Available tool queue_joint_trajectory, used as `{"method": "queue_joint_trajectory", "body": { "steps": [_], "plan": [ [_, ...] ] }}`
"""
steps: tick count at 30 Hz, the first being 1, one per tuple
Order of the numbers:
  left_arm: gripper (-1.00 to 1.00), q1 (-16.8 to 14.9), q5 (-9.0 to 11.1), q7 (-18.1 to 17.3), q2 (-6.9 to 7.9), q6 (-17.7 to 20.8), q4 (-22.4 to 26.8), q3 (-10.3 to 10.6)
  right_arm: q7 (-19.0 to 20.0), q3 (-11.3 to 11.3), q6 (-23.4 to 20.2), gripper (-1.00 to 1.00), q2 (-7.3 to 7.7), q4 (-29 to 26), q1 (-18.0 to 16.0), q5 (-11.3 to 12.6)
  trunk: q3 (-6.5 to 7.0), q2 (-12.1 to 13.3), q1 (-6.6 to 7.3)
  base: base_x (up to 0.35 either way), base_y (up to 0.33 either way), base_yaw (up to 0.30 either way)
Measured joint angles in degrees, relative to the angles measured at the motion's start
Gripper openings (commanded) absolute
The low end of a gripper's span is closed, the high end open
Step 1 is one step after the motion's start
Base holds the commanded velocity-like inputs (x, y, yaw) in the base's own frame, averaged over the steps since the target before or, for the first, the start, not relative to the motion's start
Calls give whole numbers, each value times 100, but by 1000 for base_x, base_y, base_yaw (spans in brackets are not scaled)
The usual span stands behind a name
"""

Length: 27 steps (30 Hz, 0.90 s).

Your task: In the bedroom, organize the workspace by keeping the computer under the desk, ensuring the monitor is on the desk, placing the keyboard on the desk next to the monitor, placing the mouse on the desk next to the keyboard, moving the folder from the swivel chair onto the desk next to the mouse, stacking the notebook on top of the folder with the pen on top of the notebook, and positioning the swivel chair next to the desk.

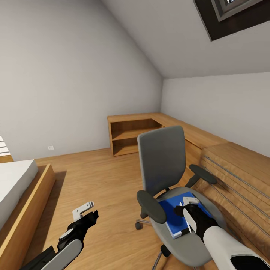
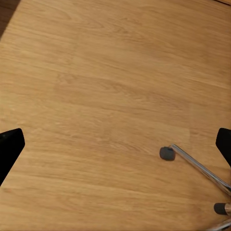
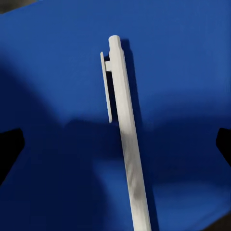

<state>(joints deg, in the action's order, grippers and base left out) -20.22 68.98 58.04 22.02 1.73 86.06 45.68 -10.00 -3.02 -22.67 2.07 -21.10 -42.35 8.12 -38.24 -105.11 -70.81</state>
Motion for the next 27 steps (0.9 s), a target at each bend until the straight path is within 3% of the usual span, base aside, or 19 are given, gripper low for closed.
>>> {"method": "queue_joint_trajectory", "body": {
  "steps": [5,19,27],
  "plan": [
    [100,0,-9,1,0,2,0,7,0,0,1,100,0,-4,0,1,-71,-159,-87,0,0,0],
    [100,0,-9,1,-1,2,0,9,0,-4,1,100,0,-5,0,5,-72,-160,-88,0,0,0],
    [100,0,-16,1,-8,9,1,77,0,-6,2,100,0,-5,0,7,-162,-361,-198,0,0,0]
  ]
}}
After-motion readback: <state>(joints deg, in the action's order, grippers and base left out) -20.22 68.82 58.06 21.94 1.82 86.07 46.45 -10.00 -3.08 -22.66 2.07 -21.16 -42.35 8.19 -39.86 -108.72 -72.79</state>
